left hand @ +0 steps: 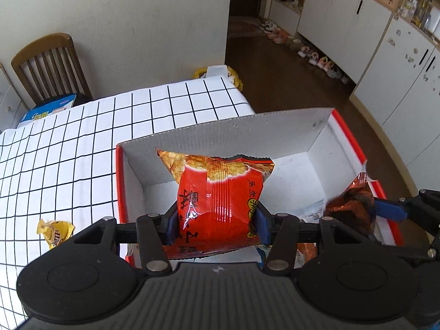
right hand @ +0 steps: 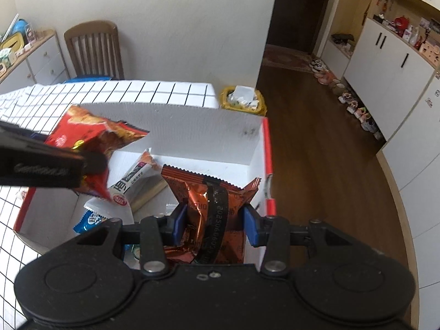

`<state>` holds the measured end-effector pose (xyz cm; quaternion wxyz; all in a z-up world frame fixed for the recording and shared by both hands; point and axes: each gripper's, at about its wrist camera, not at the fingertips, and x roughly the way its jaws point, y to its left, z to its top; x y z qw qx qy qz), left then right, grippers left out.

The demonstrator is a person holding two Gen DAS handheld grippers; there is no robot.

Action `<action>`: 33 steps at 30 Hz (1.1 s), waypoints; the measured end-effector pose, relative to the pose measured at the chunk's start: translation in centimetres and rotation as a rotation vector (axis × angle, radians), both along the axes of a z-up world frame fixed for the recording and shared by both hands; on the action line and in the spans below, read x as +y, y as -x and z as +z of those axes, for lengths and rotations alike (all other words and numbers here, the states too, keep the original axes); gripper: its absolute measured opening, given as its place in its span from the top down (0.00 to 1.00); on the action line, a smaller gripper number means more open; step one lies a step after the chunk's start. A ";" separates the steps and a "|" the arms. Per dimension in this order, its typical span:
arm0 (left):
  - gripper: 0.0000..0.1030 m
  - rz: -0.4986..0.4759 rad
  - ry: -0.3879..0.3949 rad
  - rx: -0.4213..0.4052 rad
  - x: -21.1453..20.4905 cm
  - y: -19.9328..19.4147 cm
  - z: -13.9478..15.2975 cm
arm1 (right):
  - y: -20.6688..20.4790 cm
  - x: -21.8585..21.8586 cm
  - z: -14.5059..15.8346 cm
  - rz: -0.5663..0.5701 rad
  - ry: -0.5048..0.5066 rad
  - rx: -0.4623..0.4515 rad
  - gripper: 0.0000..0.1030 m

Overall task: Organize snacks
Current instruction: 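Release the red chip packet and brown packet into the box with both tools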

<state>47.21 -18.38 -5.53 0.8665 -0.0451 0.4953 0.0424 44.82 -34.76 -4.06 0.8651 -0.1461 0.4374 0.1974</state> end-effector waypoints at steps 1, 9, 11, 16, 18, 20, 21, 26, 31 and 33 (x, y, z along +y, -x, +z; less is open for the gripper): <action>0.49 -0.003 0.000 0.006 0.0 -0.2 -0.3 | -0.2 0.1 -0.2 0.006 0.005 0.002 0.60; 0.49 -0.002 -0.002 0.049 -0.1 -0.8 -2.1 | -0.8 1.0 -2.1 0.033 0.049 0.028 0.60; 0.49 0.000 0.002 0.056 0.0 -0.8 -2.4 | -1.0 0.9 -2.1 0.033 0.046 0.027 0.61; 0.46 0.013 0.006 0.060 0.2 -1.0 -2.5 | -1.1 0.7 -2.2 0.030 0.035 0.032 0.55; 0.42 0.015 0.011 0.050 0.3 -0.7 -2.2 | -1.1 0.4 -2.0 0.029 0.022 0.032 0.49; 0.34 0.019 0.018 0.031 0.4 -0.4 -1.7 | -1.0 0.2 -1.8 0.027 0.015 0.024 0.44; 0.34 0.018 0.021 0.022 0.4 -0.2 -1.4 | -1.0 0.1 -1.7 0.028 0.012 0.021 0.42; 0.34 0.026 0.027 -0.022 0.7 1.1 0.1 | -0.6 -0.2 -0.9 0.027 -0.001 0.002 0.39; 0.34 0.022 0.046 -0.063 0.8 3.0 1.6 | 0.1 -0.6 0.3 0.030 -0.017 -0.017 0.33; 0.34 0.017 0.038 -0.081 0.7 3.8 2.3 | 0.6 -0.8 0.8 0.035 -0.024 -0.025 0.33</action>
